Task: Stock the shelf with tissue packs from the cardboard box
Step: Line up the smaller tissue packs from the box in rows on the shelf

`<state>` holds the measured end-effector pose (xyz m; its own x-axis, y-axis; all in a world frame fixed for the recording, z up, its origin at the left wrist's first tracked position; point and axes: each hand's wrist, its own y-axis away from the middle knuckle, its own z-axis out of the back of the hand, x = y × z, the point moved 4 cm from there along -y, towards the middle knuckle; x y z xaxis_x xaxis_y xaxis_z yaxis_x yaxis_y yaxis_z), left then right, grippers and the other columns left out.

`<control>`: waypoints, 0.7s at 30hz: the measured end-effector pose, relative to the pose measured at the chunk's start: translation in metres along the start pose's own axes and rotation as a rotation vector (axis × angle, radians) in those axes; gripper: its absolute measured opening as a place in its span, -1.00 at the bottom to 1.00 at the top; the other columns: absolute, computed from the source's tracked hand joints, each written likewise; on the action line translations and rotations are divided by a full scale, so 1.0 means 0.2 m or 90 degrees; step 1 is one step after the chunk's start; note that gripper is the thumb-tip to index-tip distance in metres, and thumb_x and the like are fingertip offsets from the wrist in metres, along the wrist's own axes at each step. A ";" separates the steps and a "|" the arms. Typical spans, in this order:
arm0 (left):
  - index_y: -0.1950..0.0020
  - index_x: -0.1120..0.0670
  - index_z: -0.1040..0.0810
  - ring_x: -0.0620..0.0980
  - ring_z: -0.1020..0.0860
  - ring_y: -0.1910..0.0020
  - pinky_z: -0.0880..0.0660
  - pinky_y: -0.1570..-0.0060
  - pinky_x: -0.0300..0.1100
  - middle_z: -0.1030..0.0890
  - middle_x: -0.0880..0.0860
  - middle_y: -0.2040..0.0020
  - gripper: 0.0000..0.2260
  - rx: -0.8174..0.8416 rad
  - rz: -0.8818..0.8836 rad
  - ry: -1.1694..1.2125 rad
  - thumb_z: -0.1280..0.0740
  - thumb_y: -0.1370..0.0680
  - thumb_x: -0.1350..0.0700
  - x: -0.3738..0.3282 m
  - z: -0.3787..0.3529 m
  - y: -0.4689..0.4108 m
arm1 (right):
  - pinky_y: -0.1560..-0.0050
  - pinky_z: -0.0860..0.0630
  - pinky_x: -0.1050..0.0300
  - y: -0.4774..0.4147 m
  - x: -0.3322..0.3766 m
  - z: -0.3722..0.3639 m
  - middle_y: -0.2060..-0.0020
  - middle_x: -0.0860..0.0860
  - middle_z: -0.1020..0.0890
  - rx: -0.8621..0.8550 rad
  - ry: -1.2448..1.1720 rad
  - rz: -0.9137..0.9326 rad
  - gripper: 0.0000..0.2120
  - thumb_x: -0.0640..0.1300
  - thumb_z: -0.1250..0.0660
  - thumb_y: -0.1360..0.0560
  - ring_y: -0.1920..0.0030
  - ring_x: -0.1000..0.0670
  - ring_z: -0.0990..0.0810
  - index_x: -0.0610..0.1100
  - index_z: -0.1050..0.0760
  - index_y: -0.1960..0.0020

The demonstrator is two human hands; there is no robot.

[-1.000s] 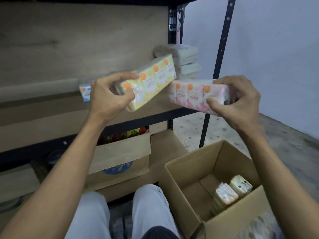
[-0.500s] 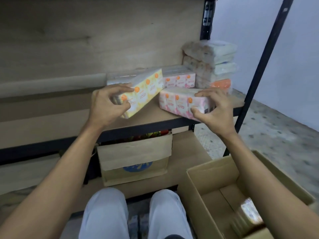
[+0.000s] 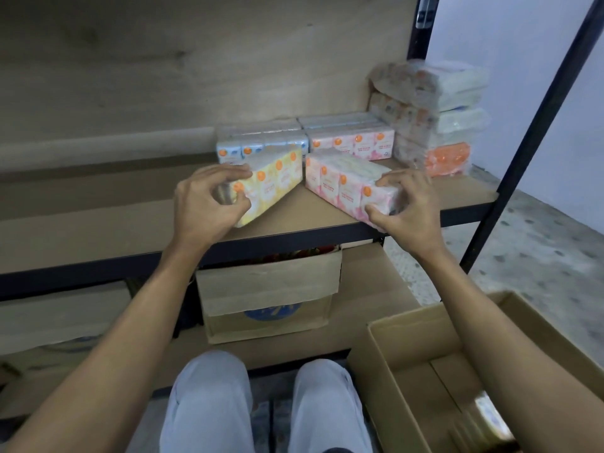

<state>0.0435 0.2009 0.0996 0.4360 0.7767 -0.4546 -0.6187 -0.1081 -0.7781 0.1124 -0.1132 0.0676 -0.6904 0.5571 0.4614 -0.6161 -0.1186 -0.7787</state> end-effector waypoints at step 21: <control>-0.28 -0.08 -0.55 -0.08 -0.36 -0.31 -0.25 -0.29 -0.20 -0.53 -0.12 -0.30 -0.51 0.128 0.021 -0.095 -0.54 -0.37 0.00 0.15 -0.11 0.03 | -0.25 -0.17 0.35 -0.09 -0.09 -0.08 -0.16 -0.02 -0.53 0.087 0.081 0.008 -0.42 0.07 -0.58 -0.19 -0.23 -0.08 -0.41 -0.05 -0.54 -0.16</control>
<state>0.0669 0.2091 0.0720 0.3218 0.8593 -0.3975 -0.7550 -0.0204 -0.6554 0.1419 -0.1081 0.0662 -0.6503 0.6537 0.3871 -0.6592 -0.2324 -0.7152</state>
